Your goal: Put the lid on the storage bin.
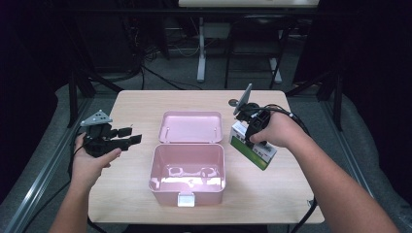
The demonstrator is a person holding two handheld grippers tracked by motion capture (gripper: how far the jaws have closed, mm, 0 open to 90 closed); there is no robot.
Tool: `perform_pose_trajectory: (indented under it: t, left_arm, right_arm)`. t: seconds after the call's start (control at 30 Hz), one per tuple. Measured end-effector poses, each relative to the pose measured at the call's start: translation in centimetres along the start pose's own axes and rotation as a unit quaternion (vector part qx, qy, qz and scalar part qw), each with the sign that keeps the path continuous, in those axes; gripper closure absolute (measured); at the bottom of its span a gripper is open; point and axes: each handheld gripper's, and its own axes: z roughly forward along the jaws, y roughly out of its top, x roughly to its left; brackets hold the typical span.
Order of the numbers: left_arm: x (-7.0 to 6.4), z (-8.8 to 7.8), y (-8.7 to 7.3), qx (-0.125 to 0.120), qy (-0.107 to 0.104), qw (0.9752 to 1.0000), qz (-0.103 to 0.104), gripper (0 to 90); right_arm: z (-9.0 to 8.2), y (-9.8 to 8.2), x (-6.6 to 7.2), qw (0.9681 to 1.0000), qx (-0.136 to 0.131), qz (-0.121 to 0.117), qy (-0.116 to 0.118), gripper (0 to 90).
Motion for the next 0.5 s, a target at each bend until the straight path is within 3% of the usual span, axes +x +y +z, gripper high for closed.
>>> perform_pose_trajectory:
  t: [0.5]
  left_arm:
    - [0.1, 0.0, 0.0, 0.0, -0.002, 1.0, 0.002, 47.7]
  right_arm:
    - [-2.0, 1.0, 2.7, 0.999, -0.001, -0.045, 0.004, 61.4]
